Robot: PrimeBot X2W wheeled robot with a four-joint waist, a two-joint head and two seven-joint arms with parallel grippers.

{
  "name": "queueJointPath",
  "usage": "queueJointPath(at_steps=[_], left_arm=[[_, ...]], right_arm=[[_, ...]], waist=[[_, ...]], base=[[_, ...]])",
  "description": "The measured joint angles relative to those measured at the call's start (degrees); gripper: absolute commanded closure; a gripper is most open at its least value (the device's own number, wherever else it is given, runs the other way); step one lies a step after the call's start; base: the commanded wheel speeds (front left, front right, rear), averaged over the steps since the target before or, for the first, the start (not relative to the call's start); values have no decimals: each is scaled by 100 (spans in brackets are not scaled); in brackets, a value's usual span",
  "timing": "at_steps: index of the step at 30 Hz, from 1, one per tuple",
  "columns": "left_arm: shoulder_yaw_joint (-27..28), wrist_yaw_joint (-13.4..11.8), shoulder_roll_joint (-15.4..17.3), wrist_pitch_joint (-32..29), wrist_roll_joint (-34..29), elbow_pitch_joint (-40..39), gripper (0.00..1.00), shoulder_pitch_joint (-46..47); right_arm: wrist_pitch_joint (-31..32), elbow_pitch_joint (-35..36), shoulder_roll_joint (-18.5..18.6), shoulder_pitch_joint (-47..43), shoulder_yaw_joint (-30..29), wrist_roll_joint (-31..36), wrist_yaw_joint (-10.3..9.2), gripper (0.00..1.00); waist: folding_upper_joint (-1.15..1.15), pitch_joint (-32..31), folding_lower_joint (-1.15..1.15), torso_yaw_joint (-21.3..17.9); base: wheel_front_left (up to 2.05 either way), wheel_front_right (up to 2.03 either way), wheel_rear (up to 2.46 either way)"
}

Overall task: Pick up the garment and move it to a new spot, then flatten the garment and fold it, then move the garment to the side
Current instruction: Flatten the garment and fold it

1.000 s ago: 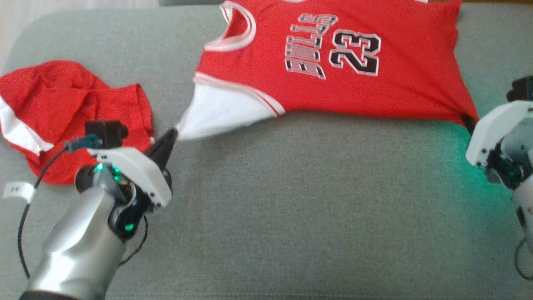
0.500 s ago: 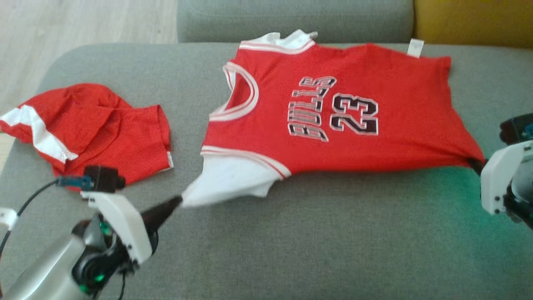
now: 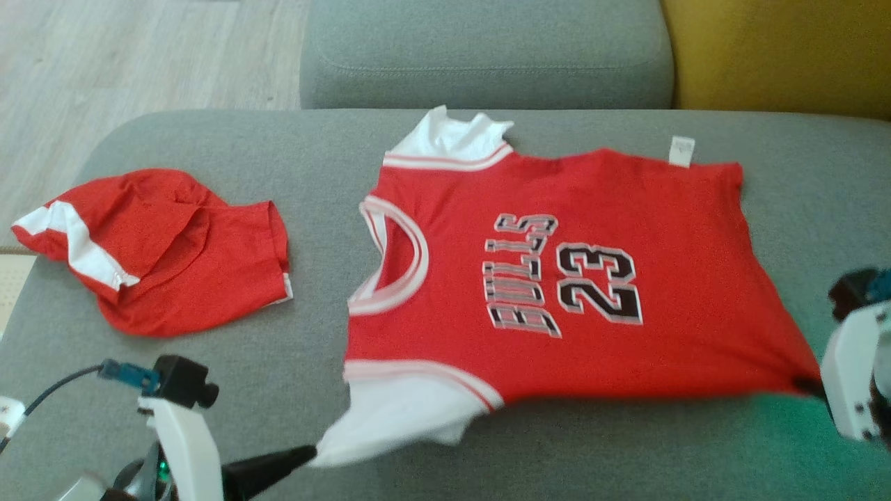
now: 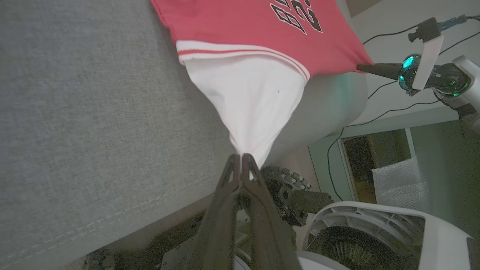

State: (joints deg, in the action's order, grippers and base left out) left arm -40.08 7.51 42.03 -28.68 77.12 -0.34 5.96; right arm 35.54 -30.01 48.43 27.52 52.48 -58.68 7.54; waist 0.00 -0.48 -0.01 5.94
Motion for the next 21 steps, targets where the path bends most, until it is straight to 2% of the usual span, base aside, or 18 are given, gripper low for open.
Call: queueJointPath(at_steps=[4, 10, 17, 21], left_arm=[[11, -41, 172, -42, 68, -231, 100, -129], [85, -71, 180, 163, -254, -278, 100, 49], [183, -71, -7, 197, -526, -66, 100, 870], [181, -73, -255, 111, -691, 261, 100, 1422]], right_arm=[[389, 243, 208, -147, 147, -243, 0, 100], [439, 211, 189, 60, 89, -220, 0, 100], [513, 209, 38, 528, 88, 37, 0, 100], [531, 111, -101, 834, 91, 196, 0, 100]], waist=[[0, 6, 0, -43], [0, 196, 0, -106], [0, 485, 0, -167], [0, 673, 0, -194]], base=[[0, 0, 0], [0, 0, 0], [0, 0, 0], [0, 0, 0]])
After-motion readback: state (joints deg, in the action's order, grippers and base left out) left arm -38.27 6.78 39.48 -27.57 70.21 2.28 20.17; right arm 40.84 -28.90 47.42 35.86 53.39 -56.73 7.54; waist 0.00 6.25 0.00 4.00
